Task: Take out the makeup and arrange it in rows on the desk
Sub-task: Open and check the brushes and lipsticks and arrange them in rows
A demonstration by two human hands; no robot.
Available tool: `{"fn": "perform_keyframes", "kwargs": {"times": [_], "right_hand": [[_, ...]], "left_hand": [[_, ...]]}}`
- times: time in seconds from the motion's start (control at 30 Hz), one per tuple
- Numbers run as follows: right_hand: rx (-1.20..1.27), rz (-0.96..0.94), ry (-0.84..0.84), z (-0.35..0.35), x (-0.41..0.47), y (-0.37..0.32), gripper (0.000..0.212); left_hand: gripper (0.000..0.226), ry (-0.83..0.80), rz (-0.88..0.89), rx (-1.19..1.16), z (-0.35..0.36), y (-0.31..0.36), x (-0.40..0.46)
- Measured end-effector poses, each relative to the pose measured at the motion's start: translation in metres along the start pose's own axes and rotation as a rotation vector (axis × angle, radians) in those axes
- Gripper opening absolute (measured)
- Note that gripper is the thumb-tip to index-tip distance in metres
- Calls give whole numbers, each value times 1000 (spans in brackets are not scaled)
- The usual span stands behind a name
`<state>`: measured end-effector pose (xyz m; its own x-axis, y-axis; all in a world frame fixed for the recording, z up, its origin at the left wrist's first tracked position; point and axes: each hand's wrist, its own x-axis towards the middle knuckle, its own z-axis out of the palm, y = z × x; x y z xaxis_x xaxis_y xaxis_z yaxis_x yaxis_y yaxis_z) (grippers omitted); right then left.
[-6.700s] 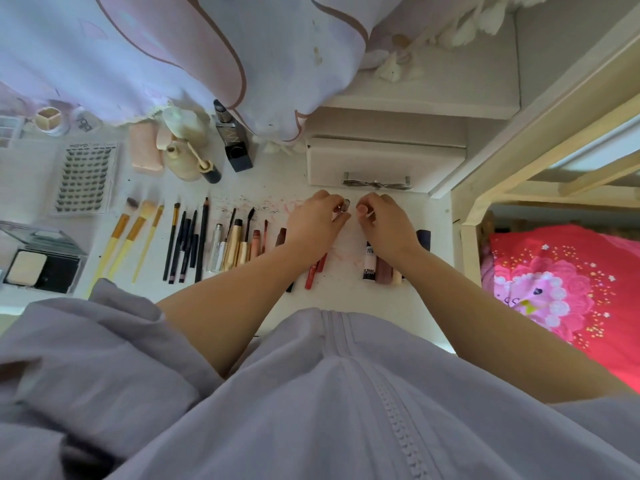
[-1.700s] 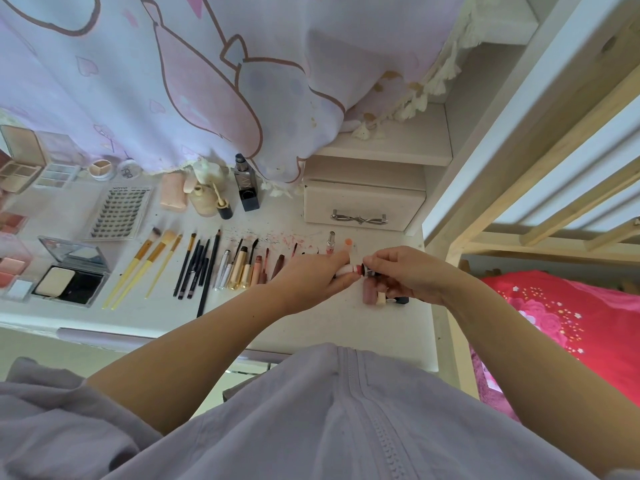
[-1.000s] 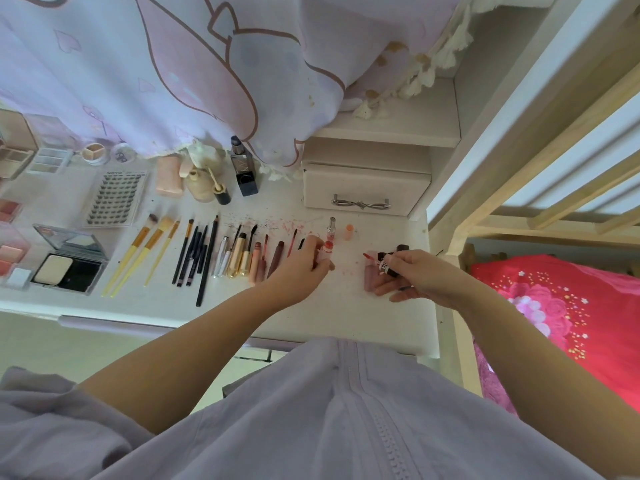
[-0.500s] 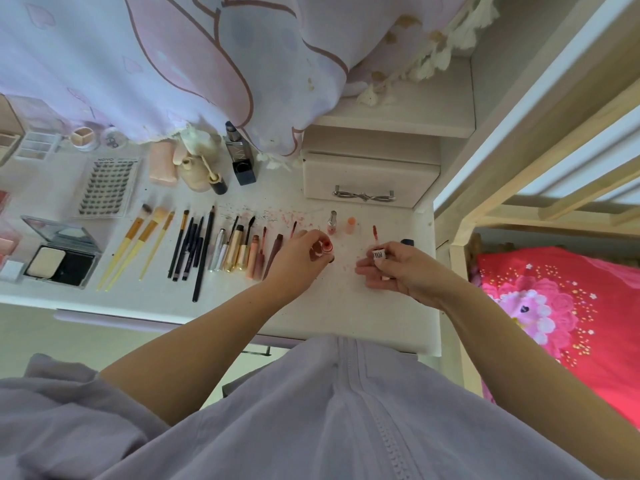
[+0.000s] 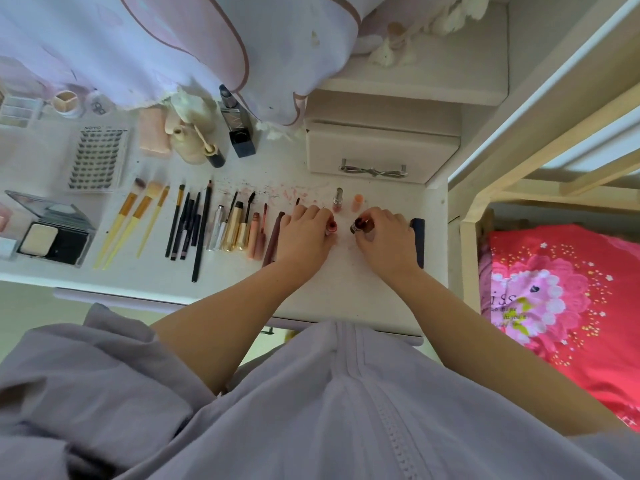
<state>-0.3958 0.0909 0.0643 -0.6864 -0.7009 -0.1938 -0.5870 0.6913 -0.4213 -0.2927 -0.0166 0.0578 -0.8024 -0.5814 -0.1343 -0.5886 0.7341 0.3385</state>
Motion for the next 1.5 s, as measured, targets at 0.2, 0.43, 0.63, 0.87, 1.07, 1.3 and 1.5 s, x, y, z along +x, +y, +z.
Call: {"fn": "perform_keyframes", "kwargs": {"times": [0.2,0.43,0.63,0.87,1.07,1.3,1.5], "right_hand": [[-244,-82,14,12,4,3,31],[-197,-62,-26,-24,10,27,40],[-352,-169,-200,-43,30,39,32],[-387,-312,-272,-38,41,33,27],[-337,-322,-243,-43,33,35,31],[90,-65,-480,-61,-6,22,39],[504,134,-458,-69,-31,-2,38]], "left_hand": [[34,50,-44,-44,0,-4,-7],[20,82,54,-120,3,0,-46],[37,-120,11,-82,26,52,-31],[43,-145,-261,-96,48,85,-14],[37,-128,-364,-341,40,80,-15],[18,-146,85,-308,7,46,-48],[25,-149,157,-249,-23,46,-55]]}}
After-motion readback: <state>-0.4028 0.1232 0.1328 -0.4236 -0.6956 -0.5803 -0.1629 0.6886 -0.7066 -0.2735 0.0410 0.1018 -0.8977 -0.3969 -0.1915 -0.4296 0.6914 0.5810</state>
